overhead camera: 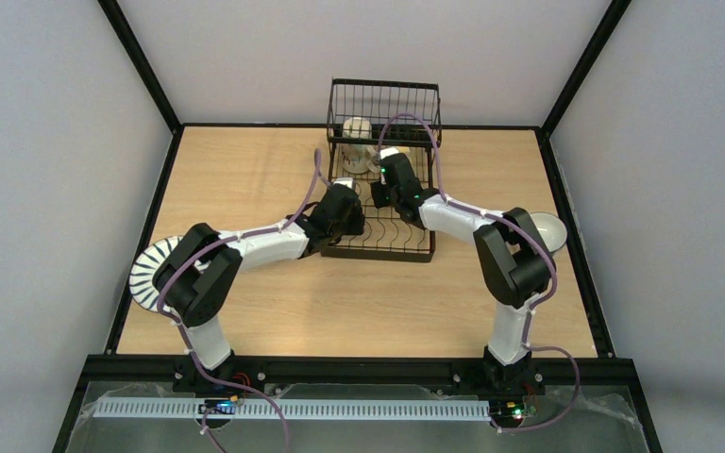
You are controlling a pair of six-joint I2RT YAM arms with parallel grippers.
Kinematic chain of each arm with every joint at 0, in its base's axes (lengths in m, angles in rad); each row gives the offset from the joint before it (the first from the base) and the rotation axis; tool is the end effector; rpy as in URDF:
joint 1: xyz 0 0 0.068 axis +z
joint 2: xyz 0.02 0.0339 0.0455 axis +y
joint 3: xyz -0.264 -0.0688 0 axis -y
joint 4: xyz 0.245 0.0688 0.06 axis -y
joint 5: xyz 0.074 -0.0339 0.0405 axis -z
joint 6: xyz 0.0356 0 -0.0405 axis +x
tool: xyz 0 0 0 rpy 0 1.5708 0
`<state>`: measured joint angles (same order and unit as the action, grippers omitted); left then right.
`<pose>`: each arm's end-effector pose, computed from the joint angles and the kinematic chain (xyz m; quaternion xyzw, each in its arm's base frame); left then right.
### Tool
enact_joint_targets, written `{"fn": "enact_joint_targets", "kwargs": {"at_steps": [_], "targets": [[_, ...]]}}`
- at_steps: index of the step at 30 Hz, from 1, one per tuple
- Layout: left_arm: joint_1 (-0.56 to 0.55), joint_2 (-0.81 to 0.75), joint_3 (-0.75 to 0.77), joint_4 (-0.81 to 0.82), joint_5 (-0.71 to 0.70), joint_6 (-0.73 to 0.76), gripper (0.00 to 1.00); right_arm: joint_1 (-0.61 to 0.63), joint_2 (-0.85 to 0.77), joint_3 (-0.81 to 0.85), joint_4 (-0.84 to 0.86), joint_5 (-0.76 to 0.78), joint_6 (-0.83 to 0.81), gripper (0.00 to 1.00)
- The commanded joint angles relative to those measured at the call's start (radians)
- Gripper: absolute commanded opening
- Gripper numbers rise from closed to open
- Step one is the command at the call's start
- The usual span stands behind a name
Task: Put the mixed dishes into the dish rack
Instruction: Adjust the cup in the dish rack.
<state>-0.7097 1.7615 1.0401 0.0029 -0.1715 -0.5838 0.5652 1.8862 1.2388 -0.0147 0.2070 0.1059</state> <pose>0.2890 -0.2402 0.1842 0.0217 0.9076 -0.1859 0.3757 0.3580 0.2184 0.1977 -0.1593 0.8806 0.0561 0.4428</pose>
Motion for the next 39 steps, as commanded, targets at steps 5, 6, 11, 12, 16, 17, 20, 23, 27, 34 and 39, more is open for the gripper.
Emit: {"fn": "enact_joint_targets", "kwargs": {"at_steps": [5,6,11,12,16,17,20,23,27,34,39], "targets": [[0.01,-0.031,-0.001,0.005,0.001,0.003,0.36,0.007,0.071,0.048,0.007,0.002,-0.016,0.0],[0.01,-0.032,-0.002,0.006,0.002,0.005,0.36,0.006,0.077,0.051,0.021,0.003,-0.019,0.0],[0.01,-0.029,-0.003,0.016,0.012,0.007,0.36,0.007,0.107,0.067,0.058,0.035,-0.031,0.0],[0.01,-0.029,-0.003,0.018,0.015,0.007,0.36,0.006,0.111,0.068,0.066,0.045,-0.036,0.0],[0.012,-0.026,-0.007,0.027,0.022,0.008,0.36,0.007,0.129,0.068,0.102,0.086,-0.068,0.0],[0.012,-0.026,-0.007,0.029,0.023,0.008,0.35,0.007,0.133,0.068,0.111,0.096,-0.076,0.0],[0.012,-0.027,-0.015,0.033,0.027,0.009,0.35,0.007,0.141,0.067,0.142,0.139,-0.099,0.0],[0.011,-0.032,-0.028,0.042,0.027,0.01,0.35,0.006,0.151,0.064,0.176,0.178,-0.129,0.0],[0.013,-0.04,-0.043,0.05,0.027,0.01,0.35,0.004,0.167,0.065,0.194,0.217,-0.15,0.0],[0.013,-0.042,-0.052,0.062,0.032,0.012,0.35,-0.022,0.179,0.042,0.218,0.228,-0.148,0.0],[0.014,-0.033,-0.053,0.072,0.039,0.014,0.35,-0.042,0.208,0.053,0.233,0.243,-0.168,0.0]]}}
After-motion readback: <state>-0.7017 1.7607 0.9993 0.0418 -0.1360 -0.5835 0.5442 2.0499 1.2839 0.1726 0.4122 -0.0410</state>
